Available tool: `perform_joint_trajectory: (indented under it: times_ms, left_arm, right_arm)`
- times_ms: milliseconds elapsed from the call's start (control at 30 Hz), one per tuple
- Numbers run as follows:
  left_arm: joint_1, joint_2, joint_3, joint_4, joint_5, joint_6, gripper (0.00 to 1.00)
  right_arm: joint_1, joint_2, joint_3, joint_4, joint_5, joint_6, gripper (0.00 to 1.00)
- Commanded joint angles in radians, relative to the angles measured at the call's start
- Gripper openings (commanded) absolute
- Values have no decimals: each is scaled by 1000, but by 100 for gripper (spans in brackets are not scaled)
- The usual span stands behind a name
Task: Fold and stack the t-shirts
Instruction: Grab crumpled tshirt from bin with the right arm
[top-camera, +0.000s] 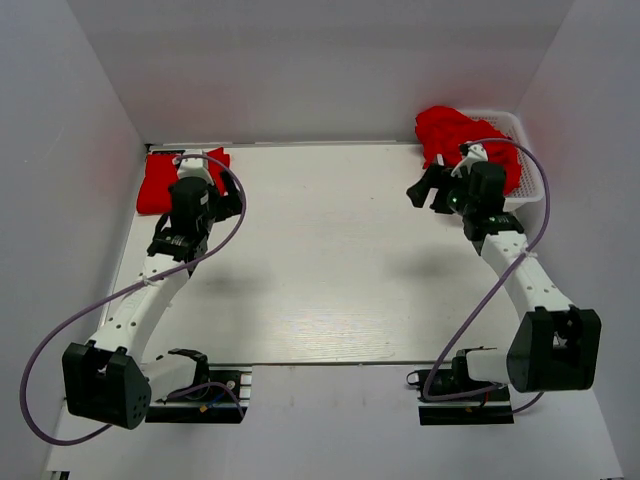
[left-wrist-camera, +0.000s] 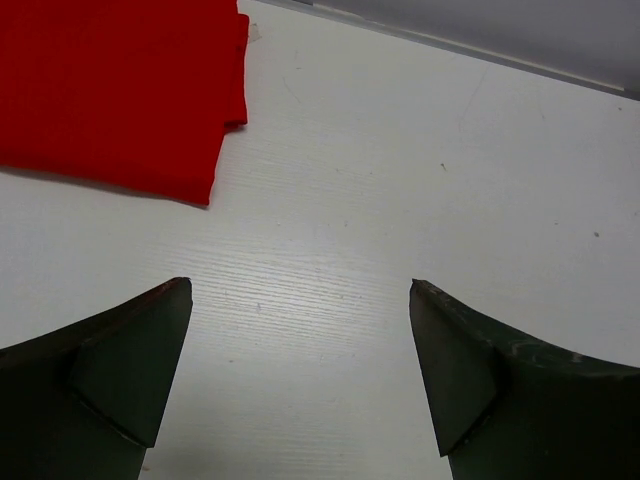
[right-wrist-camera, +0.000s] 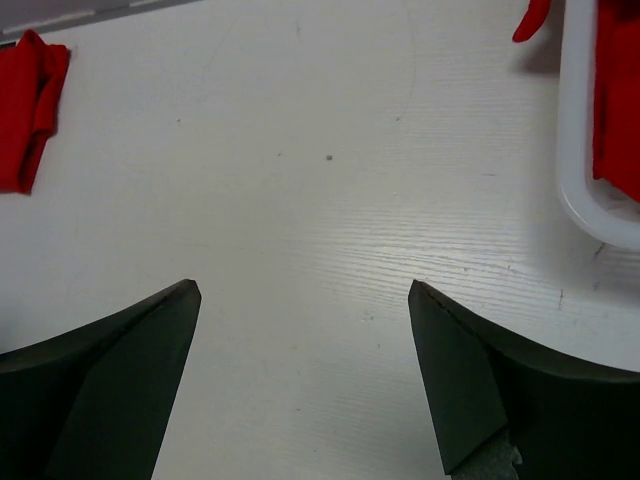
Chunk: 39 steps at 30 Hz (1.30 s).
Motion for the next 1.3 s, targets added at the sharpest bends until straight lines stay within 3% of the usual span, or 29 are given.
perform_joint_trajectory:
  times_ms: [0, 167, 367, 433, 567, 700, 800, 933, 1267]
  left_arm:
    - [4, -10, 24, 8, 35, 13, 100]
    - [4, 5, 15, 20, 26, 23, 100]
    - [4, 67, 91, -26, 35, 32, 100]
    - [4, 93, 91, -17, 55, 32, 100]
    - [4, 154, 128, -4, 64, 43, 100]
    - [4, 215, 189, -47, 64, 52, 100]
    - [4, 262, 212, -58, 64, 52, 100]
    - [4, 304, 222, -58, 84, 61, 100]
    - [4, 380, 251, -49, 93, 70, 100]
  right_arm:
    - [-1, 44, 75, 0, -62, -12, 90]
    - [-5, 128, 141, 82, -1, -50, 90]
    - [-10, 314, 371, -61, 327, -73, 90]
    - [-27, 435, 523, -119, 377, -84, 90]
    - [-111, 695, 831, -321, 333, -20, 90]
    - [-156, 894, 1149, -386, 289, 24, 90]
    - [-197, 986, 1236, -339, 308, 85, 90]
    - [-225, 1033, 1167, -57, 299, 129, 89]
    - [-245, 1267, 1290, 150, 99, 201, 85]
